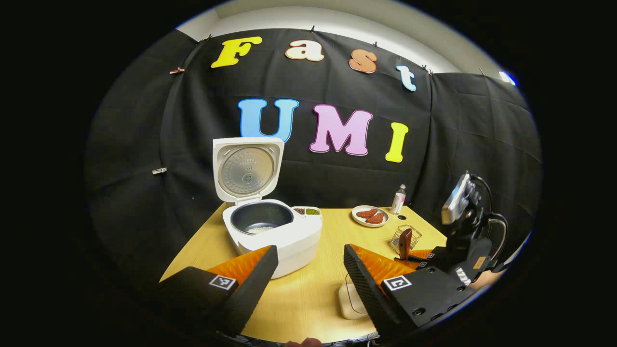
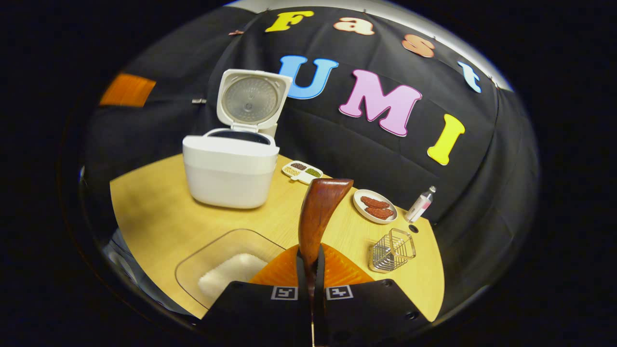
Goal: Close the left gripper, press the button to open the rice cooker; take a wooden spoon from the chopstick holder with the right hand, scoop a spoonful of rice and pour it into the rice cooker, then put the wooden spoon back into the chopstick holder.
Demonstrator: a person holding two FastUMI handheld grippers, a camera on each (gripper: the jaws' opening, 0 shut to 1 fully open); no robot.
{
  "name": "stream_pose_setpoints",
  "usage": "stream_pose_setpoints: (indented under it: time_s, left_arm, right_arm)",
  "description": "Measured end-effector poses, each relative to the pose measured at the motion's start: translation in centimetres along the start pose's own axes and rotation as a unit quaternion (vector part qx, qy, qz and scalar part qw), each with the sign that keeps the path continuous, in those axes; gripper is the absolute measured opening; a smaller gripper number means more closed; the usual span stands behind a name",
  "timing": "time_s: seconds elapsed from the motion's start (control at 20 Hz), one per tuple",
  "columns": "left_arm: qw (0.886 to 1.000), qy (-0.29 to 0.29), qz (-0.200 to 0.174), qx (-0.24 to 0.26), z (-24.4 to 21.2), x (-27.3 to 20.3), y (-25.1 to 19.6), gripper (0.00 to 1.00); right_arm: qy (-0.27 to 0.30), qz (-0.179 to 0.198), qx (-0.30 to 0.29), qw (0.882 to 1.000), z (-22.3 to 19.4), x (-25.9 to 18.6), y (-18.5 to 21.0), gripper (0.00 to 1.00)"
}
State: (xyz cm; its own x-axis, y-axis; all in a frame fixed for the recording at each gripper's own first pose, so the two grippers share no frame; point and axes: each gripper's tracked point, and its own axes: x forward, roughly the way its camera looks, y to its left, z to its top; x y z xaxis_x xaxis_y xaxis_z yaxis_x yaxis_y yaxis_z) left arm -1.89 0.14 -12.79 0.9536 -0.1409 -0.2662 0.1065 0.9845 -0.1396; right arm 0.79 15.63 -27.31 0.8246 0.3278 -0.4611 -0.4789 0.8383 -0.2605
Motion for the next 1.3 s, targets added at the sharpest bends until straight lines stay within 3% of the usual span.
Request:
stream_pose_setpoints:
  time_s: [0.25,0.4,0.5,0.75,1.0,1.3]
  left_arm:
    - [1.0,0.006,0.003,-0.007,-0.5,0.0,1.2,0.95]
    - [1.0,0.007,0.009,-0.014,-0.7,-0.4,2.1,0.95]
    - [1.0,0.009,0.011,-0.018,-0.9,-0.6,2.3,0.95]
    - [1.0,0.011,0.015,-0.023,-1.1,-1.3,2.7,0.95]
    - [1.0,0.008,0.018,-0.023,-1.3,-1.9,2.9,0.95]
    - [0.999,0.003,0.021,-0.025,-1.0,-2.3,3.1,0.95]
  right_arm:
    - [0.039,-0.019,-0.016,0.999,-2.9,1.6,1.5,0.07]
    - [0.066,-0.019,0.059,0.996,-4.4,2.0,2.7,0.06]
    - [0.074,-0.005,0.139,0.988,-4.4,2.2,3.8,0.07]
    - [0.083,0.004,0.322,0.943,-4.5,2.5,3.9,0.07]
    - [0.05,0.018,0.48,0.875,-3.7,1.1,2.0,0.07]
    - [0.007,0.01,0.541,0.841,-2.0,-0.3,-1.5,0.06]
